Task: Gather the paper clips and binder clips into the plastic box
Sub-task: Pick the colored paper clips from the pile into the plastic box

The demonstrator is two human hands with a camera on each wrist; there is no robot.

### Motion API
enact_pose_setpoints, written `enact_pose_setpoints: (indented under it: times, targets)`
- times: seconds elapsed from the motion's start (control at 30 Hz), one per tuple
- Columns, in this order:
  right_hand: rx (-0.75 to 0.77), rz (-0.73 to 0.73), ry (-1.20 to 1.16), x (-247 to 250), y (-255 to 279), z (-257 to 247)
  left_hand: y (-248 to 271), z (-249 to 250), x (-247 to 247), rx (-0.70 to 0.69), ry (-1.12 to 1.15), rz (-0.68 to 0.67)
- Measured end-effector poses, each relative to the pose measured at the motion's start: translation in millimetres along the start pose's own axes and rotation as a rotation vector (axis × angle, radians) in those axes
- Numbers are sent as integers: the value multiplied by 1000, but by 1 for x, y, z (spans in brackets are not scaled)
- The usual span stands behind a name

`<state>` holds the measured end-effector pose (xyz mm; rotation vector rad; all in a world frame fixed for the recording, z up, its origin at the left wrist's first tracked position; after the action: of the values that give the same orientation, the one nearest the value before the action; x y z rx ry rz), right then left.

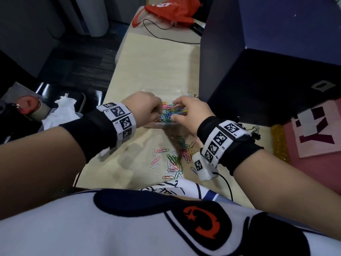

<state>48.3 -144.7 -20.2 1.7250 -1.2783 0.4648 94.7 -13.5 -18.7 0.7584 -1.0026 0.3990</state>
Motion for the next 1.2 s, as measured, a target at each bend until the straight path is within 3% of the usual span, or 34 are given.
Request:
enact_pose_setpoints:
  times: [0.17,0.27,0.43,0.57,0.7,0.83,0.9,1.03,1.13,1.2]
  targets:
    - [-108,-72,95,-7,-6,10,0,-10,-10,22,-8,68]
    - [-47,-74,154,-15,-4,9,1,-2,-31,-2,-138,-11]
    - [40,-245,325,-40,-10,7,2,-5,-44,38,-290,-58]
    - [18,-242,333,-34,-11,14,4,-10,-39,33,-312,-61]
    - [24,-106,237,-21,-5,13,4,-12,-35,45,-272,-5]
    - [31,-263,305,-36,-5,16,3,-13,-40,85,-315,-51]
    - [37,-233,257,-33,-1,19,5,-8,-34,80,-310,-12]
    - [7,-83,125,-17,12,27,12,23,-30,-155,-313,57]
    - [-53,-183,167,-26,22,39,14,47,-50,-328,-290,-50]
    - [-65,-188,179,-32,31,46,14,61,-62,-360,-264,-166]
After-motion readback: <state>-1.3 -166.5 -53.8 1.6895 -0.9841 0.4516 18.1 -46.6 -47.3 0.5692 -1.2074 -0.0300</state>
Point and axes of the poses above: each hand's wrist, its own y-axis away from the middle knuckle, its own x-axis out of the back of the hand, z = x × y, the point moved 7 cm from there along -y, towards the middle knuckle, and after that the axes turned 14 degrees about -z, right-handed, at the moved point
